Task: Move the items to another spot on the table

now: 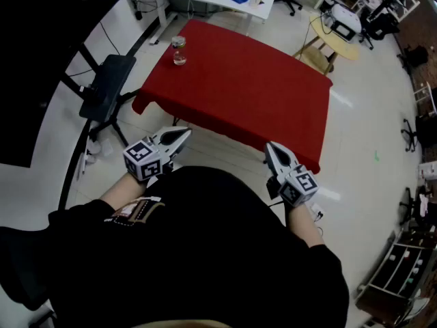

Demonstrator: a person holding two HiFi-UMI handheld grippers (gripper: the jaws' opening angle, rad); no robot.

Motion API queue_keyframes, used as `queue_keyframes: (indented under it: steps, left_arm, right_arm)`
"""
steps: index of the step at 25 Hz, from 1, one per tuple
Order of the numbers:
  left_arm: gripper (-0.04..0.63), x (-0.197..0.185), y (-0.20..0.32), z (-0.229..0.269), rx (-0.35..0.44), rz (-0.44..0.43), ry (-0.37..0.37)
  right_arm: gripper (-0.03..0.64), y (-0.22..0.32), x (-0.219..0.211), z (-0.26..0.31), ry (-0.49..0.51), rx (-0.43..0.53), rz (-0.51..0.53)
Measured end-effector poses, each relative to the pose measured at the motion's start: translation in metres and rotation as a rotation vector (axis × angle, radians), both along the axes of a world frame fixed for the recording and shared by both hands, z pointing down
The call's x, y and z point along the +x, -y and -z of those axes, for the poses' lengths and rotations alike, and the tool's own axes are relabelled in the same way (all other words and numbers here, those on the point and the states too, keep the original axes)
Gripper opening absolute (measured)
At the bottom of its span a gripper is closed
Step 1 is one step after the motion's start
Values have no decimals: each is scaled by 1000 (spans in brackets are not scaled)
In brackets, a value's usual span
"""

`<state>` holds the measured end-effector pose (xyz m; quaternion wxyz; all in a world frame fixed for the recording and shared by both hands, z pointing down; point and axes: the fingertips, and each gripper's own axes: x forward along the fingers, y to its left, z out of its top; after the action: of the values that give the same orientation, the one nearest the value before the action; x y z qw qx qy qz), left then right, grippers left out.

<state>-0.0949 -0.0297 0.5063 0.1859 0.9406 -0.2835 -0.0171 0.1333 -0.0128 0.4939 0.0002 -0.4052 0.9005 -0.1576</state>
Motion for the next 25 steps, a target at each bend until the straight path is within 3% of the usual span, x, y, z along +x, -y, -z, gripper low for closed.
queue_keyframes:
  steps: [10, 15, 22, 25]
  left_arm:
    - [15, 82, 9, 13, 23, 35, 31]
    - [15, 110, 45, 30, 30, 17, -12]
    - [15, 81, 134, 34, 57, -28, 1]
    - [15, 57, 178, 19, 35, -76, 49]
  right_arm:
    - [0, 23, 62, 36, -41, 41, 48]
    - [0, 59, 73, 47, -61, 71, 46]
    - [0, 145, 34, 49, -91, 81, -24]
    - [0, 190, 9, 45, -76, 96, -80]
